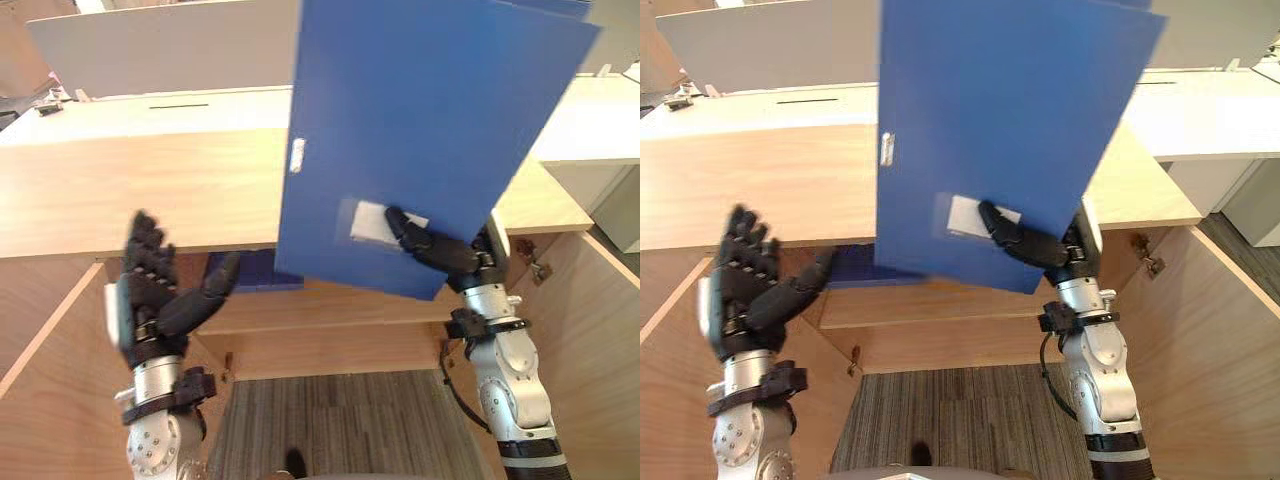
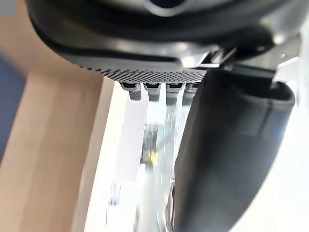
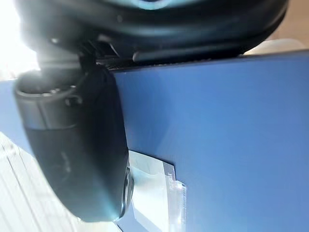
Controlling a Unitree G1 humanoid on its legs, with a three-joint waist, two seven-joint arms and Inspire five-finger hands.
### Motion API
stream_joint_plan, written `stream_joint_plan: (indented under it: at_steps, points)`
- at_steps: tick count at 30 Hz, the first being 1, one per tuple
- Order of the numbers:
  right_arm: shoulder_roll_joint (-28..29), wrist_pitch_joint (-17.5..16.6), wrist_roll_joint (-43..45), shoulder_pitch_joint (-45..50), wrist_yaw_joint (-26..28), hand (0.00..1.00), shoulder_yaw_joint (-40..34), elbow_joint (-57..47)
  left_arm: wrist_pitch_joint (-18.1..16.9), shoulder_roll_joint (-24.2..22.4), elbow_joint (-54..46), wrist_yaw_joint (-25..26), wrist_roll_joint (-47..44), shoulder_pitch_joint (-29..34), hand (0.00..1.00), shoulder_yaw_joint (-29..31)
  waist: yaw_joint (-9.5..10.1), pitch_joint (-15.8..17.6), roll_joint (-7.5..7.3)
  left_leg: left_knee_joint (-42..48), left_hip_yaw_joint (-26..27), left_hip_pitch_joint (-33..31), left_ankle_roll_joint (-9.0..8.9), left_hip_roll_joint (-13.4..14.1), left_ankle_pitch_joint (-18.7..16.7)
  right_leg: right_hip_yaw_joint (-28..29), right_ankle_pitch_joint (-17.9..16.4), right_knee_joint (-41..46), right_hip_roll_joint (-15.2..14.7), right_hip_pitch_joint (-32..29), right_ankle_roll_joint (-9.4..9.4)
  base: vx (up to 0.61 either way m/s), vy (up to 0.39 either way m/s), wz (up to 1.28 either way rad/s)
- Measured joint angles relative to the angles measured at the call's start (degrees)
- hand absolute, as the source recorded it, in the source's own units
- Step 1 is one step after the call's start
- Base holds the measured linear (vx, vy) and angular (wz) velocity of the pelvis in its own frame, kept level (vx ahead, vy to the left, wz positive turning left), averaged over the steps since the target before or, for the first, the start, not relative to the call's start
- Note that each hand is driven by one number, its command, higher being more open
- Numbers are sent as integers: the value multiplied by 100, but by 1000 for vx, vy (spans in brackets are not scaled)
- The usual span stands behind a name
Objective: Walk over to the cabinet, pick up the folder, carry it to the office cabinet, place the folder inside the office cabinet, then close the office cabinet door
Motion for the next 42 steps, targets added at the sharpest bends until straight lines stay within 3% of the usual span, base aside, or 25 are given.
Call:
stream_joint_plan:
  at_steps: [8,11,14,17,19,21,23,28,33,36,42]
  points:
    - [43,0,-4,114,-11,0,114,-124,-45,-282,460,209,224,582,100,170,13,-7,-12,-2,-139,-87,-7,-19,22,-162,-2,-40,-11,15,2,0,-3,11]
    - [-51,-1,-66,113,-72,0,443,-123,-67,-143,1871,165,493,461,100,89,16,-9,-11,-2,-195,-136,-6,-14,56,-221,-2,-39,-7,-9,3,-18,-3,9]
    - [-233,-1,-315,115,-119,0,1038,-118,178,153,3646,94,980,135,100,-119,1,-6,-22,-2,-195,-182,-12,22,71,-222,-2,-28,1,-64,4,0,0,0]
    - [-322,-2,-807,112,-134,0,1685,-89,364,293,5105,-48,1569,-221,100,-340,6,80,-148,31,-219,-343,-26,46,115,-241,-1,40,7,-236,2,-11,7,3]
    - [-299,-12,-1205,29,-227,0,2050,-16,437,393,5957,-21,1749,-561,100,-338,14,209,-207,49,-230,-521,-54,78,140,-231,-8,179,14,-466,-10,-44,24,6]
    - [-154,-20,-1721,-488,-465,0,2442,284,506,576,6749,108,1769,-1361,100,-316,11,796,-208,754,-263,-1132,-60,164,-37,-214,-84,682,11,-982,-83,-161,18,1]
    - [16,-18,-2159,-997,-720,0,2764,619,529,736,7128,249,1763,-1836,100,-330,9,1115,-150,1611,-225,-1866,-69,312,-351,-140,-222,1253,54,-1606,-103,-201,12,-18]
    - [53,-16,-3284,-1674,-1047,0,3488,834,512,942,7089,519,1592,-2422,100,-454,19,1880,107,3257,-178,-3338,-97,589,-942,71,-756,2802,66,-3141,-178,-225,39,-18]
    - [62,52,-3778,-2119,-1127,0,3576,1209,478,902,6713,664,1556,-2760,100,-439,109,2038,197,4351,-195,-4658,-70,775,-1244,139,-1122,3983,59,-4492,-168,-110,-1,-6]
    - [215,145,-3523,-2666,-1258,0,3081,1210,437,787,6141,716,1558,-3224,100,-276,187,2203,185,5335,-382,-5902,-19,876,-1459,67,-1455,5090,16,-5675,-159,-142,-46,13]
    - [186,191,-2232,-3760,-1742,0,1822,1221,319,537,5370,699,1434,-3362,100,-209,319,2276,184,5892,-419,-6859,11,907,-1511,103,-1645,5799,-49,-6660,-159,-65,-49,4]
